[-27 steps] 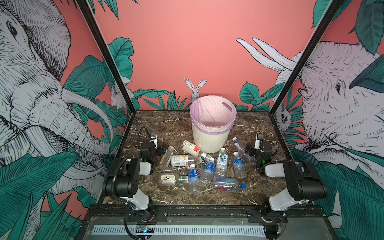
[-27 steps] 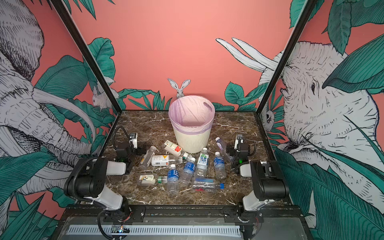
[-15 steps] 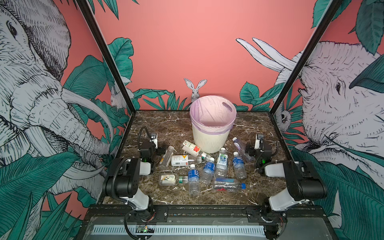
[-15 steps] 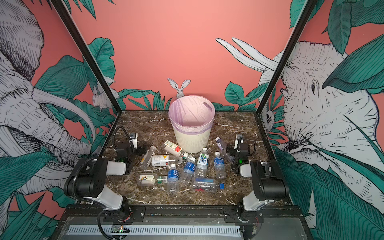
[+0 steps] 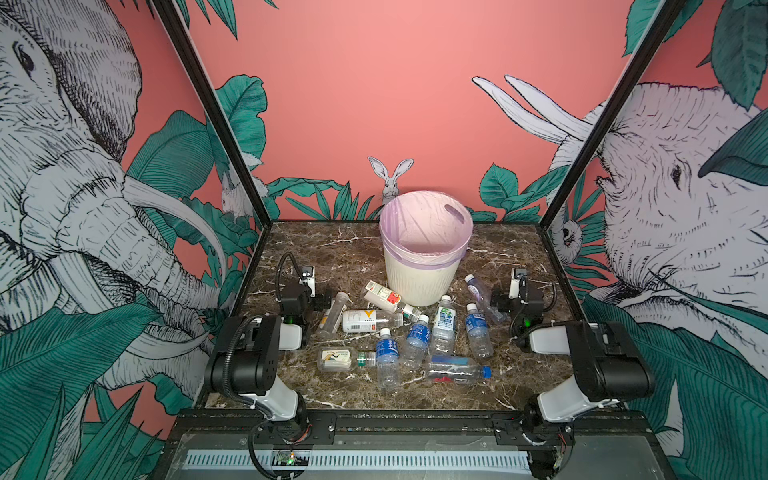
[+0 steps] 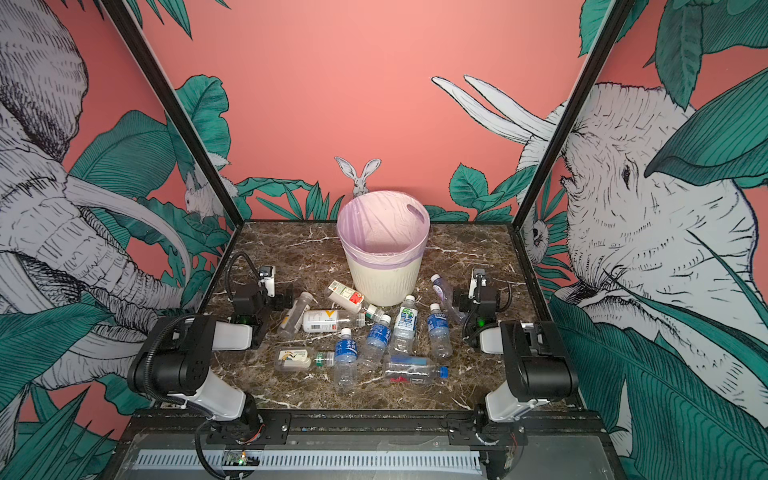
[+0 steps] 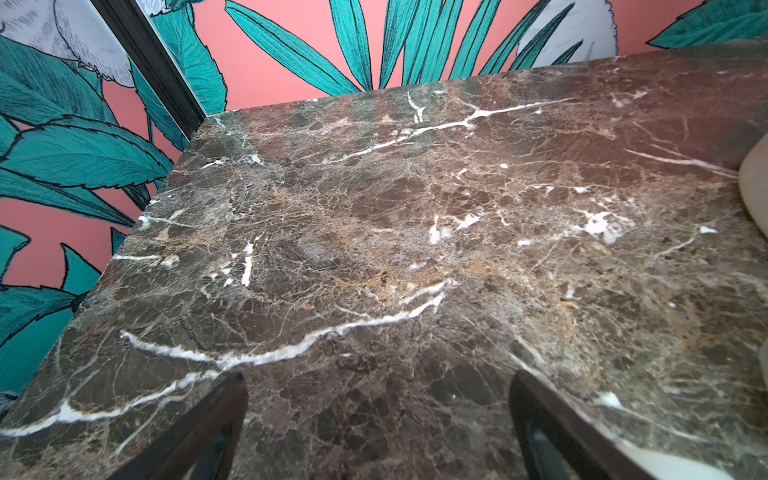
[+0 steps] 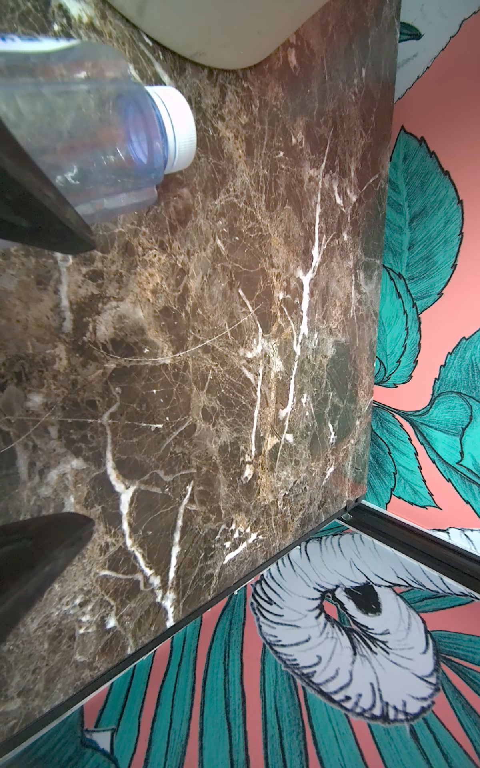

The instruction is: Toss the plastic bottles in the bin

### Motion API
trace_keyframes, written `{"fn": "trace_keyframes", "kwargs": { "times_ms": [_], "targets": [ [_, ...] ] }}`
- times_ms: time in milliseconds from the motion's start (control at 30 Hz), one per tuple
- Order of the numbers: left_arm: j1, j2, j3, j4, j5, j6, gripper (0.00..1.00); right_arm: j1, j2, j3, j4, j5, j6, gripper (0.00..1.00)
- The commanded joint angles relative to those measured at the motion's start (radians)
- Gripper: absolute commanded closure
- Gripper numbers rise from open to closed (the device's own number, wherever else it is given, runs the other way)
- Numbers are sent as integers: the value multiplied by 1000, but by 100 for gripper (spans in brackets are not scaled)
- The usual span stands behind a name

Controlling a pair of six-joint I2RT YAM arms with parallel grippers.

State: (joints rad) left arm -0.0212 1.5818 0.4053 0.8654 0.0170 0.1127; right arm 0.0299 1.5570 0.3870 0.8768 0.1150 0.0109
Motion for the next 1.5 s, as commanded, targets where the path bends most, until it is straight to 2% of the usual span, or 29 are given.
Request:
{"fn": "trace_keyframes", "kwargs": {
  "times_ms": [0, 567, 833, 1000, 1100, 1267, 1400, 1467],
  "targets": [
    [-6, -28, 12, -9, -3, 4, 0, -3, -8, 8, 30, -5, -5, 1],
    [-5, -28, 12, -7, -2, 4, 0, -3, -9, 5, 34, -8, -5, 1],
    [-4, -46, -31, 63, -86, -25, 1, -4, -20, -37, 105, 43, 21, 1],
    [-24, -137, -32, -17, -144, -24, 0, -3, -170, 10, -110, 132, 47, 1],
    [-36, -230, -2, -173, -190, -47, 0, -4, -250, 50, -234, 173, 54, 1],
    [-49, -328, 30, -323, -204, -98, 0, -3, -354, 110, -407, 212, 69, 1],
    [-67, -393, 69, -434, -187, -151, 0, -4, -376, 243, -675, 256, 163, 1],
    [-75, -413, 107, -519, -168, -188, 0, -4, -359, 341, -854, 296, 256, 1]
  ]
}}
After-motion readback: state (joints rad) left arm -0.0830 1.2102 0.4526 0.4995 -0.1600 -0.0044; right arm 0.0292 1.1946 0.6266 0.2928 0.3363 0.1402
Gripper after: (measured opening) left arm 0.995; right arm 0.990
